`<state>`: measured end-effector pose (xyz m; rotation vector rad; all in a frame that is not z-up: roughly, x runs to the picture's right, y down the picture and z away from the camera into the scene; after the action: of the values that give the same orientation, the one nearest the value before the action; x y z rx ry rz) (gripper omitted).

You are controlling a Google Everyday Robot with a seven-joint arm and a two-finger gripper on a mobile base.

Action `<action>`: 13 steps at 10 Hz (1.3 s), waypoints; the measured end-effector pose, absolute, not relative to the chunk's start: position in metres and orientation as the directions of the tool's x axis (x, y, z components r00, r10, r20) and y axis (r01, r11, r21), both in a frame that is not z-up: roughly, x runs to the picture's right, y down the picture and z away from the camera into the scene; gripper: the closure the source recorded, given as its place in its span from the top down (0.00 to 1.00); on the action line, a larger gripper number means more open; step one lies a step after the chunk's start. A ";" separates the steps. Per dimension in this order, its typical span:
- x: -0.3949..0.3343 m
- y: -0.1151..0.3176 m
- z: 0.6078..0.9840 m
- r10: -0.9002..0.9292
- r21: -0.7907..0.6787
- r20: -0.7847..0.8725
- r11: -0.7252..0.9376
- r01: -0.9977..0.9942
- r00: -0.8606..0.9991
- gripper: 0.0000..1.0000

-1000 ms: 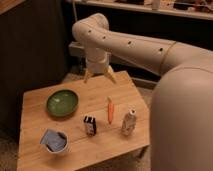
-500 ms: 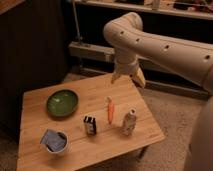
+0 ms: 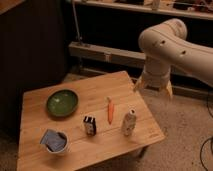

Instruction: Move the arm in a circular motion

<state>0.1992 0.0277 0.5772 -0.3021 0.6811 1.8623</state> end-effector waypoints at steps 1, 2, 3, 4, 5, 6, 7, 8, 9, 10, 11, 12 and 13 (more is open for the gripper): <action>0.199 0.035 0.571 0.769 0.292 -0.518 -0.254 -0.922 -0.376 0.80; 0.193 0.043 0.564 0.767 0.266 -0.533 -0.248 -0.932 -0.356 0.80; 0.184 0.049 0.558 0.765 0.239 -0.549 -0.242 -0.940 -0.337 0.80; 0.172 0.052 0.554 0.763 0.217 -0.561 -0.238 -0.947 -0.320 0.80; 0.146 0.056 0.549 0.760 0.175 -0.584 -0.226 -0.958 -0.286 0.80; 0.124 0.057 0.548 0.755 0.143 -0.602 -0.216 -0.966 -0.259 0.80; 0.092 0.059 0.546 0.744 0.110 -0.630 -0.200 -0.974 -0.224 0.80; 0.069 0.061 0.545 0.734 0.086 -0.651 -0.186 -0.979 -0.196 0.80; 0.039 0.062 0.544 0.722 0.053 -0.673 -0.167 -0.984 -0.159 0.80; 0.005 0.061 0.544 0.711 0.017 -0.694 -0.143 -0.990 -0.115 0.80; -0.022 0.060 0.544 0.702 -0.012 -0.708 -0.121 -0.993 -0.077 0.80; -0.041 0.059 0.545 0.695 -0.032 -0.717 -0.104 -0.994 -0.050 0.80; -0.067 0.055 0.549 0.688 -0.058 -0.726 -0.080 -0.995 -0.013 0.80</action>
<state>-0.0675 0.0550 0.5487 -0.7070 0.5697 1.5260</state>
